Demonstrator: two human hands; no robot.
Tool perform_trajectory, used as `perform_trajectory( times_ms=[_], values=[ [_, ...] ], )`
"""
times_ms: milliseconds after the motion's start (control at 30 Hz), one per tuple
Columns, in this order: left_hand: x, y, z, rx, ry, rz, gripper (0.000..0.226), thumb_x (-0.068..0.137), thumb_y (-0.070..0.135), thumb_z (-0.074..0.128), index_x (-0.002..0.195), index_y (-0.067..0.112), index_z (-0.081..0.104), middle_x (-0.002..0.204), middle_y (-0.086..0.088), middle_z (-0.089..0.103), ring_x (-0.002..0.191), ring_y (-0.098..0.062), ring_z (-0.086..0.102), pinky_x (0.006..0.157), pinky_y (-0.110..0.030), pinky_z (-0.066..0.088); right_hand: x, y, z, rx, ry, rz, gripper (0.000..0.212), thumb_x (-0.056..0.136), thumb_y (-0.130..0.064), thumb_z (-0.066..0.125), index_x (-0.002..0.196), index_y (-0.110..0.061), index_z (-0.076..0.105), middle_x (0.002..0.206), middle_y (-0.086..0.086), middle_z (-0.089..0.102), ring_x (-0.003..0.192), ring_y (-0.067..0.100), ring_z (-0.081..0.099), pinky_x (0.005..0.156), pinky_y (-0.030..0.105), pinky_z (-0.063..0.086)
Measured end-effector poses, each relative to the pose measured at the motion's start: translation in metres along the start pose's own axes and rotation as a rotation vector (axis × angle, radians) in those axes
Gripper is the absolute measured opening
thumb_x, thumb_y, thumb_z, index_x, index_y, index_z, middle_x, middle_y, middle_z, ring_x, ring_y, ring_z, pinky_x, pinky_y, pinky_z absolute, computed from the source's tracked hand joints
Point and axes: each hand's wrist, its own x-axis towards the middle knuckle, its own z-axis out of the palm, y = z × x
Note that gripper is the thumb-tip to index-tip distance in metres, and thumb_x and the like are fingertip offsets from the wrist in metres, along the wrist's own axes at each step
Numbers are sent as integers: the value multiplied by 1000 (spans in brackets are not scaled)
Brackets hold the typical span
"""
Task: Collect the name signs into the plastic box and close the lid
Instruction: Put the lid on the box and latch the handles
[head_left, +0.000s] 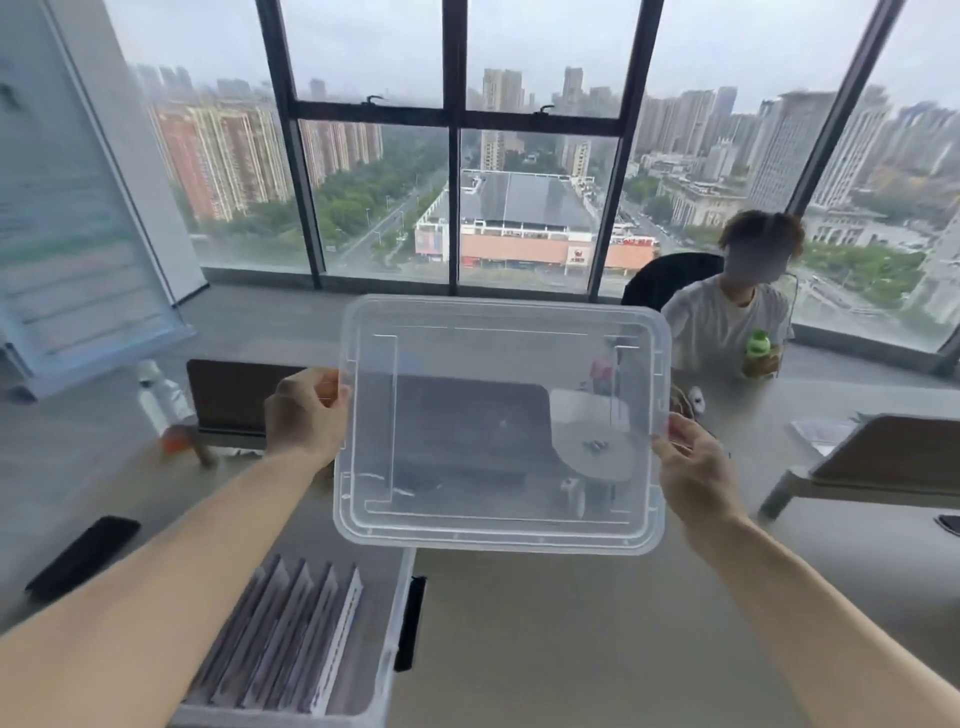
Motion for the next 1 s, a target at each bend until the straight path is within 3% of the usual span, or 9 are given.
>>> perform_trajectory(
  times_ms=[67, 200, 267, 333, 433, 533, 700, 867, 1000],
  values=[
    [7, -16, -25, 3, 63, 22, 22, 98, 21, 63, 109, 7, 77, 104, -14, 78, 101, -34, 71, 87, -35, 50, -9, -12, 23, 16, 1, -30, 26, 103, -13, 54, 125, -20, 65, 98, -7, 71, 84, 7, 65, 72, 16, 54],
    [20, -57, -69, 7, 140, 38, 23, 99, 27, 61, 109, 13, 76, 103, -12, 77, 98, -36, 70, 84, -39, 50, -28, -25, 69, 1, -29, -24, 16, 97, -32, 63, 105, -22, 73, 97, -2, 77, 92, 23, 74, 92, 49, 60],
    [27, -78, -86, 17, 140, 82, 17, 99, 23, 61, 107, 14, 74, 99, -14, 77, 91, -34, 70, 79, -38, 51, -36, -27, 89, -23, -23, -43, 31, 92, -41, 64, 107, -16, 75, 100, 1, 78, 92, 25, 75, 89, 51, 61],
    [32, -98, -100, 82, 124, 116, 11, 98, 19, 60, 105, 15, 69, 95, -14, 76, 84, -33, 69, 73, -37, 50, -44, -33, 108, -80, -9, -125, 31, 94, -37, 64, 108, -11, 75, 97, 0, 78, 86, 17, 73, 84, 42, 62],
    [43, -128, -118, 176, 57, 83, 2, 99, 21, 56, 99, 21, 57, 96, -15, 73, 81, -40, 71, 73, -46, 56, -53, -40, 132, -202, -27, -229, 24, 99, -31, 60, 103, -12, 74, 88, -4, 74, 79, 1, 66, 65, 7, 50],
    [56, -144, -129, 142, -10, 7, 15, 103, 27, 48, 90, 29, 52, 93, -12, 73, 61, -32, 73, 74, -47, 59, -56, -39, 151, -282, -24, -298, 14, 99, -27, 62, 91, -19, 71, 80, -12, 70, 76, -3, 64, 63, 3, 46],
    [62, -156, -126, 129, -57, -71, 24, 105, 27, 45, 91, 18, 62, 86, -8, 73, 56, -21, 72, 68, -34, 53, -43, -37, 165, -247, -61, -294, 11, 98, -29, 62, 89, -31, 66, 84, -10, 72, 80, 7, 67, 67, 25, 51],
    [75, -166, -114, 32, -109, -163, 32, 103, 39, 41, 89, 20, 63, 87, -11, 75, 68, -28, 76, 76, -42, 60, -31, -32, 177, -181, -52, -242, 9, 98, -36, 60, 91, -36, 65, 86, -10, 72, 80, 10, 70, 73, 42, 63],
    [90, -182, -109, -198, -149, -189, 33, 102, 45, 42, 84, 31, 65, 89, 0, 73, 84, -29, 75, 89, -53, 58, -26, -36, 187, -102, -50, -204, 16, 99, -36, 57, 92, -25, 68, 87, -6, 73, 78, 13, 71, 74, 44, 65]
  ],
)
